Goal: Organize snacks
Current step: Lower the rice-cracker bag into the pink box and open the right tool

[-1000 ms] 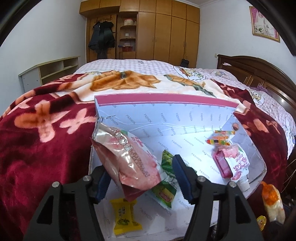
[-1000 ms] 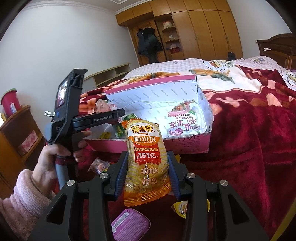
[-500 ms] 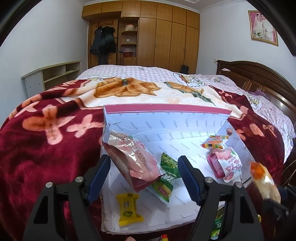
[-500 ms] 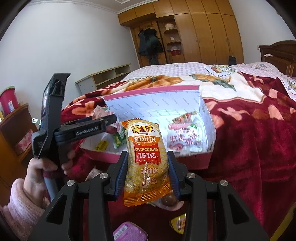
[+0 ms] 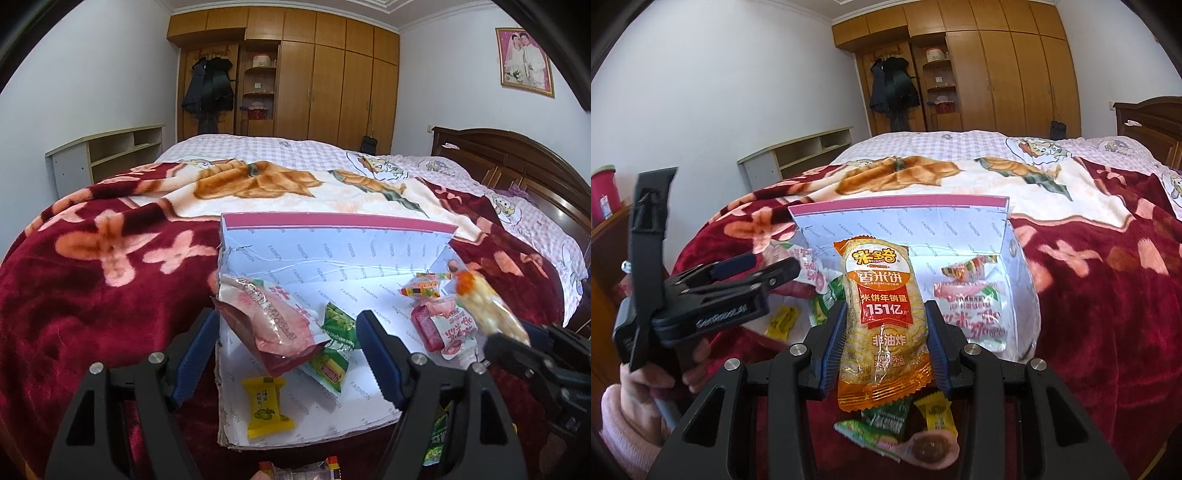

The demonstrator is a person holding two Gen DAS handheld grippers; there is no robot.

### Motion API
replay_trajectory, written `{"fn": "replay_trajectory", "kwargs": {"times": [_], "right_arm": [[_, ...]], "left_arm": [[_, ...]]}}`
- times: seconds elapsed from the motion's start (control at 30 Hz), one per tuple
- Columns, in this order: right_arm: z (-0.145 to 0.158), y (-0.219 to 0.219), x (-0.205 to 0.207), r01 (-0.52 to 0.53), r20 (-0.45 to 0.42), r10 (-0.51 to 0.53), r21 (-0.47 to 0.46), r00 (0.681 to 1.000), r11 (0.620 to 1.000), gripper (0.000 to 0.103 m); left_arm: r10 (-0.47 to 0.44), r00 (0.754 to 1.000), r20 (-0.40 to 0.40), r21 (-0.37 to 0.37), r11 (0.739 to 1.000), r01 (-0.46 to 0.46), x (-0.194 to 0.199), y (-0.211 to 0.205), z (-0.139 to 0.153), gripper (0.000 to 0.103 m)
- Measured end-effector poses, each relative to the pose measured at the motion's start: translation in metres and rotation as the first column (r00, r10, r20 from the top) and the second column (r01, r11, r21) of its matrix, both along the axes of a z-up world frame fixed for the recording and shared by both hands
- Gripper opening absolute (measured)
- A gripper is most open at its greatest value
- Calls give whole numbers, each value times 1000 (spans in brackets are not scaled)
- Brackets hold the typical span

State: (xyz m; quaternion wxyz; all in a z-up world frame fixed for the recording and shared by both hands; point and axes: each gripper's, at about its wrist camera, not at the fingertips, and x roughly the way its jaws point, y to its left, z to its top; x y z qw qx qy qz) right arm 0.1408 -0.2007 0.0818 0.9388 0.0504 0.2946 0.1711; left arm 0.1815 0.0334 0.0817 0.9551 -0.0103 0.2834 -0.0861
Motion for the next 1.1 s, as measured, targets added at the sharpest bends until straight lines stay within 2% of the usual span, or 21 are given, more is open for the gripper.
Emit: {"fn": "replay_trajectory", "kwargs": {"times": [0.63,1.1], "right_arm": [[-24,16,61,17,-87,-22,-50,996,999,42],[-33,18,76,14,-118,-19,-43,993,999,44]], "left_arm": [[-5,1000,-14,-7,1000,5,0,0,-7,80],[3,1000,-30,3,1000,-3,3,0,-12,80]]}}
